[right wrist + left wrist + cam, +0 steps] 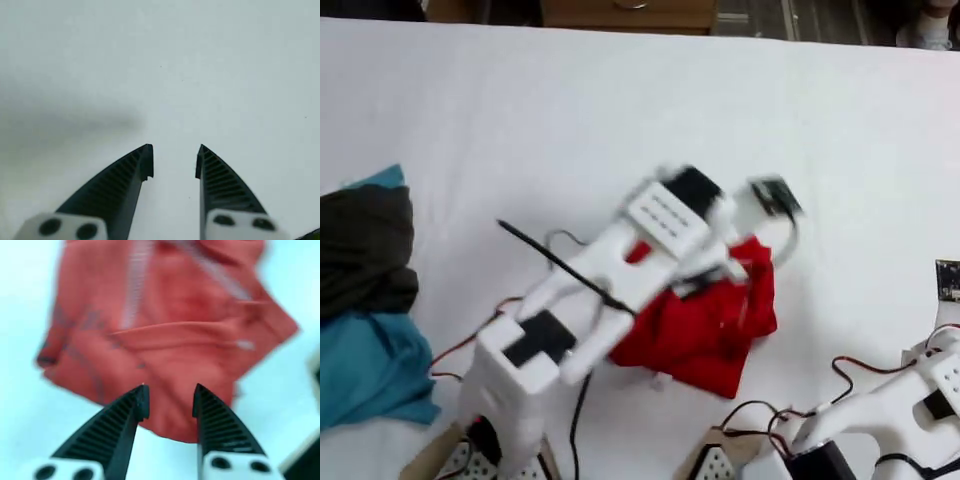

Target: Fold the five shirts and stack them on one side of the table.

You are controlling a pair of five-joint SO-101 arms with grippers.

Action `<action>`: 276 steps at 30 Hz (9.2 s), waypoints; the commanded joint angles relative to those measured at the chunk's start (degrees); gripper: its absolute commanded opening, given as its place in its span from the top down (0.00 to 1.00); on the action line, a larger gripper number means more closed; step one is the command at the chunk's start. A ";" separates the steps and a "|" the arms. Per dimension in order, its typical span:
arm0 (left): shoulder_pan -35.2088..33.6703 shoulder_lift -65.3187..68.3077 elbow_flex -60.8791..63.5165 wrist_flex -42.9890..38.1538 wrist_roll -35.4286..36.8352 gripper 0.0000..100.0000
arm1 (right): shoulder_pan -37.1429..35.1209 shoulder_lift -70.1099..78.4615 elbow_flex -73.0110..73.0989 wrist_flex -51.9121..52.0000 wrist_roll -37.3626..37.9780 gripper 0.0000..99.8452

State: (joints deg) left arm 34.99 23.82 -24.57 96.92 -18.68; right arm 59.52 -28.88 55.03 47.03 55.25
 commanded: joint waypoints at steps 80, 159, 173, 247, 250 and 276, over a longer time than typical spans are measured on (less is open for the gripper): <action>-5.45 21.36 -15.16 -9.67 -2.90 0.83 | -9.01 -1.71 -0.26 5.14 -3.34 0.84; -46.51 34.29 -45.67 5.01 2.81 0.83 | -67.82 42.15 -42.20 28.44 -12.04 0.78; -46.24 34.46 -45.67 5.01 2.73 0.83 | -66.68 44.09 -45.01 36.09 -2.73 0.78; -39.82 34.02 -44.35 5.54 2.90 0.83 | -56.57 32.75 -37.98 21.14 4.31 0.98; -39.65 34.02 -44.35 5.54 2.90 0.83 | -54.99 37.58 -44.48 21.93 4.31 0.98; -39.47 34.02 -44.44 5.45 2.90 0.83 | -62.46 29.32 -42.99 44.00 4.40 0.87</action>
State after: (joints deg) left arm -5.19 58.90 -68.70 101.41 -15.52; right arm -1.67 6.64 4.92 93.98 59.12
